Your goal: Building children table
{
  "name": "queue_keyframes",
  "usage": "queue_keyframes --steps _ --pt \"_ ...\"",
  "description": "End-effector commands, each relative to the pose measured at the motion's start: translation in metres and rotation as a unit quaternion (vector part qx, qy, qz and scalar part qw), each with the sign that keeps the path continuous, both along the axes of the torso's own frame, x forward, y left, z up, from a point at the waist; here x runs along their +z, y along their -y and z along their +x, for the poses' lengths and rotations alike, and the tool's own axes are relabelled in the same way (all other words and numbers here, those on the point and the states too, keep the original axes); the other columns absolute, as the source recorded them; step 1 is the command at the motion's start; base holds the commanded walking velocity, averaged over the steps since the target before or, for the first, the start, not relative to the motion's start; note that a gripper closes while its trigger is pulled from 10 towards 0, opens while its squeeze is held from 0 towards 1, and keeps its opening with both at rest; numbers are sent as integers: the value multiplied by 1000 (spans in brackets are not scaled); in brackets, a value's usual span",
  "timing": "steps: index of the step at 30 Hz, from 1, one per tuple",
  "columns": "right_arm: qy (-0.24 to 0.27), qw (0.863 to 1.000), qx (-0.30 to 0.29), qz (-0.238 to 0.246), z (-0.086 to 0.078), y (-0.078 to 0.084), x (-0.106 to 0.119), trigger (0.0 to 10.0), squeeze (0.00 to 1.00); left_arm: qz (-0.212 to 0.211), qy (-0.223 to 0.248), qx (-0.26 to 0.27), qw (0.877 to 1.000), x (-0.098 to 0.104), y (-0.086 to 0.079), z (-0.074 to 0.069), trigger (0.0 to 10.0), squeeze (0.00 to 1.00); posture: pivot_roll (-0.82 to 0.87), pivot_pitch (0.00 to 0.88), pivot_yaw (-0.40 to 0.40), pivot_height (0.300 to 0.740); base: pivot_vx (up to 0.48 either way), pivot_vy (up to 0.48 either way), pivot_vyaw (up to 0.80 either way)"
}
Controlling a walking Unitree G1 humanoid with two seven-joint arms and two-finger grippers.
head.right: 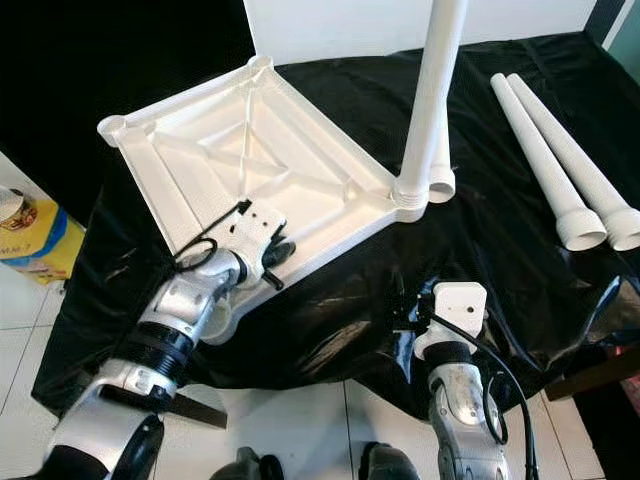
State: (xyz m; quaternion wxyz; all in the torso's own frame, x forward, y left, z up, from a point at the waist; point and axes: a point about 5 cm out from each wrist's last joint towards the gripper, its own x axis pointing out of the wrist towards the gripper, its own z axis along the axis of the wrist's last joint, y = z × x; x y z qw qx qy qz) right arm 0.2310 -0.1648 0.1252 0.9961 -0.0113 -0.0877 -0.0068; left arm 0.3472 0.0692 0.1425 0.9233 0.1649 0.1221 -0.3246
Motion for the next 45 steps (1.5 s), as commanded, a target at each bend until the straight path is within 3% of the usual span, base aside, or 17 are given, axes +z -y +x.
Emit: queue_keyframes --steps 1,2,3,9,10,12,13,20,21,27,32,33,35,42,45 --pt "-14 1000 8 0 1 -3 -5 10000 0 7 -3 62 998 -11 -1 -5 10000 59 -32 131 76 740 0 0 0" --pt "-14 1000 8 0 1 -3 -5 10000 0 7 -3 62 998 -11 -1 -5 10000 59 -32 131 76 740 0 0 0" --pt "-13 1000 10 1 3 -4 -5 10000 0 -20 -10 45 999 -6 7 -12 10000 1000 -29 128 74 740 0 0 0" --pt "-12 1000 12 2 6 -6 -5 10000 0 -23 9 35 999 7 5 -12 10000 1000 -25 123 72 740 0 0 0" --pt "-11 1000 12 2 7 -6 -5 10000 0 -21 14 33 999 10 4 -12 10000 169 -23 120 71 740 0 0 0" --pt "-11 1000 12 3 7 -7 -4 10000 0 -20 16 32 999 11 3 -12 10000 169 -23 119 71 740 0 0 0" --pt "-10 1000 12 3 8 -7 -4 10000 0 -20 22 34 999 16 0 -12 10000 0 -20 116 69 740 0 0 0" --pt "-5 1000 -14 9 14 -3 -2 10000 0 -30 52 48 997 33 -10 -9 10000 0 -17 112 66 740 0 0 0" --pt "-6 998 -55 4 20 6 -3 10000 0 -66 79 24 994 47 -8 -14 10000 0 -13 107 59 740 0 0 0" --pt "-3 996 -94 3 29 17 -1 10000 0 -105 107 -12 989 60 -2 -22 10000 0 -9 106 56 740 0 0 0" --pt "5 986 -166 -27 49 40 6 10000 0 -166 133 -73 974 76 10 -37 10000 0 7 123 49 740 0 0 0" --pt "5 986 -166 -27 49 40 6 10000 0 -166 133 -73 974 76 10 -37 10000 0 7 123 49 740 0 0 0" --pt "16 984 -177 -35 59 47 11 10000 0 -166 144 -123 968 81 18 -46 10000 0 22 155 52 740 0 0 0" --pt "22 981 -189 -40 65 52 14 10000 0 -170 143 -153 963 85 23 -52 10000 0 31 182 58 740 0 0 0" --pt "37 976 -213 -34 77 63 22 10000 0 -193 119 -218 949 93 34 -68 10000 0 58 265 77 740 0 0 0"
